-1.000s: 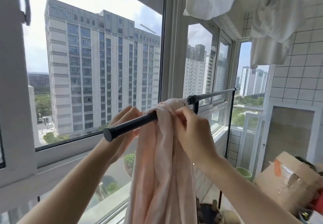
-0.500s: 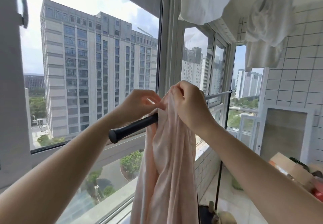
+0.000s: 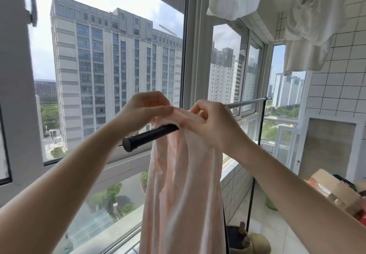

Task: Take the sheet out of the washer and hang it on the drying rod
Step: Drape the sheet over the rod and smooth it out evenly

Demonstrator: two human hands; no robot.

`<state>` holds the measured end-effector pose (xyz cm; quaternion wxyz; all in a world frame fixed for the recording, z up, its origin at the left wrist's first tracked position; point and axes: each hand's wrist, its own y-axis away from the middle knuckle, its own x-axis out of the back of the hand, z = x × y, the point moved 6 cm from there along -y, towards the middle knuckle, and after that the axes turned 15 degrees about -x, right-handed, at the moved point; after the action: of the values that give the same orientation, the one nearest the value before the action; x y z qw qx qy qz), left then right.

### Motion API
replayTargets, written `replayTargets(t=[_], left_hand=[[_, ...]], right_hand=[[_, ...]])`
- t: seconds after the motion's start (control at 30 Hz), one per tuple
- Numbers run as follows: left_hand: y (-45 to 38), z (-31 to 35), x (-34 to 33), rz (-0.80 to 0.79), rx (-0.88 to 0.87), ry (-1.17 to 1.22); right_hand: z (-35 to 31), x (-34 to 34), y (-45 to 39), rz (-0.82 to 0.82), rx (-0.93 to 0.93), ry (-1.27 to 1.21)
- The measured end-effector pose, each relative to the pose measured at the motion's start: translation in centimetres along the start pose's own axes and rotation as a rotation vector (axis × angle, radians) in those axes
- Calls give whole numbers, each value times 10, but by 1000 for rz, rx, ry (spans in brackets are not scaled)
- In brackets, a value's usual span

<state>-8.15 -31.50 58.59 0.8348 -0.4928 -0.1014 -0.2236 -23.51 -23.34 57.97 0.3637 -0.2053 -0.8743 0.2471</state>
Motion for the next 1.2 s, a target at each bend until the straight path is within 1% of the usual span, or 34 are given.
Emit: replayTargets(t=[0.03, 0.1, 0.2, 0.27, 0.37, 0.4, 0.5, 0.6, 0.67, 0.73, 0.8, 0.9, 1.0, 1.07, 1.13, 1.2], left_hand=[[3, 3, 3, 10, -7, -16], [8, 13, 10, 64, -81, -104], [19, 31, 20, 186, -197, -185], [32, 34, 25, 267, -201, -184], [60, 27, 24, 284, -145, -179], [72, 23, 22, 295, -136, -199], [101, 17, 17, 364, -110, -283], [113, 15, 16, 399, -77, -270], [115, 20, 22, 472, -112, -235], [120, 24, 29, 582, -152, -188], [129, 23, 28, 638, -136, -172], [146, 16, 8, 581, -80, -206], [155, 11, -2, 549, -52, -197], [153, 16, 0, 565, -78, -203], [145, 27, 5, 579, -135, -232], [134, 34, 5, 542, -163, -264]], right_hand=[[-3, 2, 1, 40, 17, 7], [-11, 5, 4, 142, 83, 48], [-29, 2, 18, 249, 248, 96], [-36, -5, 31, 253, 332, 43], [-33, -19, 50, 257, 394, -2], [-29, -25, 55, 250, 397, 2], [-14, -45, 65, 162, 377, -23], [-15, -54, 72, 132, 386, -32], [-22, -52, 75, 145, 409, -59], [-28, -49, 80, 170, 430, -88], [-29, -55, 88, 161, 448, -74], [-16, -76, 99, 106, 389, -25], [0, -88, 97, 70, 308, -53], [-4, -83, 93, 121, 339, -33], [-14, -75, 89, 195, 414, 55], [-20, -71, 86, 259, 473, 138]])
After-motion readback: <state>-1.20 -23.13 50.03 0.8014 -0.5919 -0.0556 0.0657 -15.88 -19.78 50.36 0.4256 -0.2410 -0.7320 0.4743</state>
